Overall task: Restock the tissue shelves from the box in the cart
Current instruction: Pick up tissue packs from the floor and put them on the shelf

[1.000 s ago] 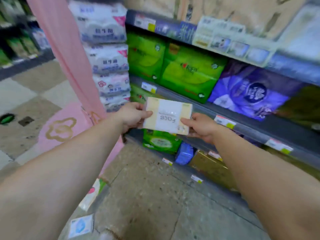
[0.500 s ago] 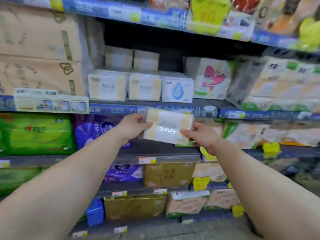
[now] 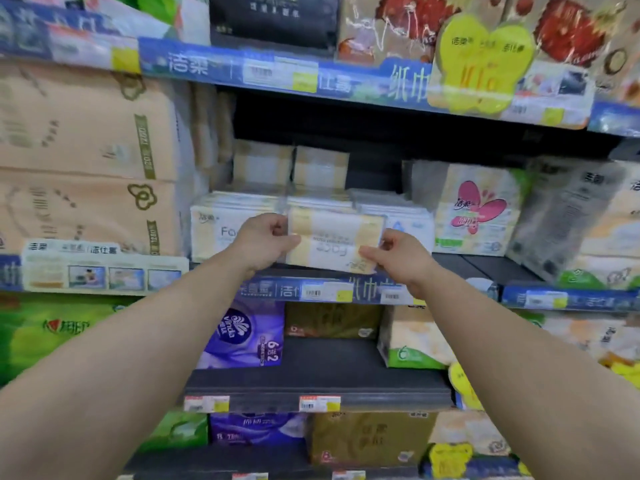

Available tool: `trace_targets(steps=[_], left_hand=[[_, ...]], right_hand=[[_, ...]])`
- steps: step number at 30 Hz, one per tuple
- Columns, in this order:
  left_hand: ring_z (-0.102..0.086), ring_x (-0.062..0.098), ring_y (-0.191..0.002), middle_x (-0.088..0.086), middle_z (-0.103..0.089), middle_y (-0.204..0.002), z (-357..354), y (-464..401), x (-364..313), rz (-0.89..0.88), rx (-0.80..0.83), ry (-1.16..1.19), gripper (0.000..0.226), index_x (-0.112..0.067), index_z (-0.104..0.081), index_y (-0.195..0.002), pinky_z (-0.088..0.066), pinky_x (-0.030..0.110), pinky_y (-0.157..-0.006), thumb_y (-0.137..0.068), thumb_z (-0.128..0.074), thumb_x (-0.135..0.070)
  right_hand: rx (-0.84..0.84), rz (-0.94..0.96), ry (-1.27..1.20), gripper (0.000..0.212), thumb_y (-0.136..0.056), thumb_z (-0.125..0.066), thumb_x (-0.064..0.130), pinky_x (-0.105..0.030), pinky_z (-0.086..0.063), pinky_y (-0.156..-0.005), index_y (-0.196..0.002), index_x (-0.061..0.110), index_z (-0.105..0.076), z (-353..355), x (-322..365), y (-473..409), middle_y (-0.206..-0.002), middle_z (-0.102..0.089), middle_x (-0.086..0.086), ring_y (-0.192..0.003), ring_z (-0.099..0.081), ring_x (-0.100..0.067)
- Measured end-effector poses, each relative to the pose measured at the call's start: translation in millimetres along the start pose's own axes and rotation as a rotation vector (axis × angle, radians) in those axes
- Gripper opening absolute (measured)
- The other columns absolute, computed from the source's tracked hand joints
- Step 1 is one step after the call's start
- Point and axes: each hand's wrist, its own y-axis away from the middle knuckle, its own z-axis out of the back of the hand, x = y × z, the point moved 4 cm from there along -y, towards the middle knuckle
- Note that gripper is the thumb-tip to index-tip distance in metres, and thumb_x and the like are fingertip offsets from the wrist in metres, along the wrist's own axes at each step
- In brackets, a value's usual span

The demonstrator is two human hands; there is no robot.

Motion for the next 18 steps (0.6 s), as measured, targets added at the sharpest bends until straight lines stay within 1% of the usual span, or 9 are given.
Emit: trace_targets(steps=[2, 4, 6, 7, 9, 11, 14, 16, 18], left_hand=[[-0.054, 0.011, -0.066, -0.004, -0.059, -0.081, 4.1, -13.2, 3.1, 0.005, -0.03, -0.037, 0.018, -0.016, -0.062, -0.101, -0.046, 0.015, -0.048, -0.086, -0.068, -0.011], [-0.057, 0.015, -0.069, -0.002, -0.062, -0.084, 3.5, -21.0, 10.7, 0.002, -0.031, -0.149, 0.015, -0.015, -0.063, -0.099, -0.048, 0.019, -0.056, -0.085, -0.069, -0.015], [-0.058, 0.02, -0.076, 0.001, -0.063, -0.084, 1.0, -23.1, 19.5, -0.002, -0.01, -0.337, 0.014, -0.012, -0.063, -0.093, -0.044, 0.024, -0.065, -0.085, -0.069, -0.021], [-0.057, 0.02, -0.079, 0.0, -0.063, -0.086, 0.5, -21.9, 20.9, -0.009, 0.001, -0.417, 0.015, -0.011, -0.064, -0.094, -0.04, 0.024, -0.067, -0.085, -0.069, -0.023], [-0.058, 0.018, -0.084, -0.002, -0.063, -0.09, -1.6, -22.3, 23.6, -0.022, 0.022, -0.494, 0.019, -0.012, -0.063, -0.099, -0.037, 0.023, -0.068, -0.085, -0.069, -0.024], [-0.059, 0.018, -0.09, -0.003, -0.063, -0.097, -3.0, -23.3, 22.3, -0.012, 0.058, -0.522, 0.029, -0.013, -0.06, -0.106, -0.044, 0.027, -0.076, -0.082, -0.073, -0.025], [-0.061, 0.02, -0.087, 0.002, -0.065, -0.096, -0.9, -29.2, 12.0, -0.025, 0.059, -0.428, 0.031, -0.015, -0.058, -0.103, -0.051, 0.036, -0.085, -0.079, -0.076, -0.021], [-0.057, 0.02, -0.082, 0.004, -0.062, -0.091, 2.9, -33.9, -4.4, -0.081, 0.03, -0.315, 0.024, -0.015, -0.058, -0.098, -0.05, 0.037, -0.084, -0.08, -0.075, -0.016], [-0.057, 0.022, -0.085, 0.006, -0.062, -0.095, 7.7, -40.8, -21.4, -0.123, -0.004, -0.241, 0.019, -0.014, -0.061, -0.098, -0.05, 0.04, -0.084, -0.083, -0.072, -0.014]], right_hand=[[-0.026, 0.013, -0.046, 0.022, -0.09, -0.064, 0.017, -0.019, -0.04, -0.052, -0.111, 0.011, -0.061, -6.9, 2.6, -17.9, -0.085, -0.058, -0.006, -0.063, -0.055, -0.015], [-0.021, 0.01, -0.043, 0.024, -0.09, -0.064, 0.015, -0.022, -0.044, -0.056, -0.113, 0.012, -0.059, -13.9, -2.0, -30.8, -0.086, -0.061, -0.006, -0.067, -0.058, -0.015], [0.009, 0.006, 0.087, 0.022, -0.089, -0.065, 0.019, -0.03, -0.049, -0.064, -0.109, 0.009, -0.06, -20.8, -13.1, -41.7, -0.092, -0.065, -0.011, -0.074, -0.059, -0.02], [0.042, -0.006, 0.18, 0.023, -0.089, -0.066, 0.022, -0.031, -0.047, -0.066, -0.106, 0.007, -0.061, -23.2, -17.2, -43.6, -0.093, -0.065, -0.012, -0.077, -0.058, -0.022], [0.106, -0.044, 0.264, 0.028, -0.088, -0.067, 0.026, -0.028, -0.043, -0.061, -0.098, 0.001, -0.059, -23.9, -25.6, -51.0, -0.086, -0.063, -0.01, -0.074, -0.055, -0.02], [0.13, -0.041, 0.184, 0.033, -0.083, -0.073, 0.029, -0.027, -0.048, -0.066, -0.097, 0.003, -0.059, -19.2, -25.3, -59.3, -0.088, -0.065, -0.008, -0.077, -0.06, -0.02], [-0.027, 0.075, -0.064, 0.044, -0.075, -0.079, 0.034, -0.025, -0.047, -0.077, -0.109, 0.018, -0.056, -4.1, -3.1, -63.4, -0.096, -0.059, 0.002, -0.091, -0.058, -0.016], [-0.061, 0.258, 0.049, 0.056, -0.075, -0.078, 0.041, -0.025, -0.042, -0.087, -0.123, 0.024, -0.053, -1.1, 20.2, -64.0, -0.111, -0.056, 0.004, -0.104, -0.052, -0.012], [-0.054, 0.392, 0.314, 0.066, -0.074, -0.073, 0.054, -0.032, -0.04, -0.098, -0.132, 0.032, -0.049, -4.3, 35.4, -65.6, -0.125, -0.055, 0.006, -0.117, -0.046, -0.017]])
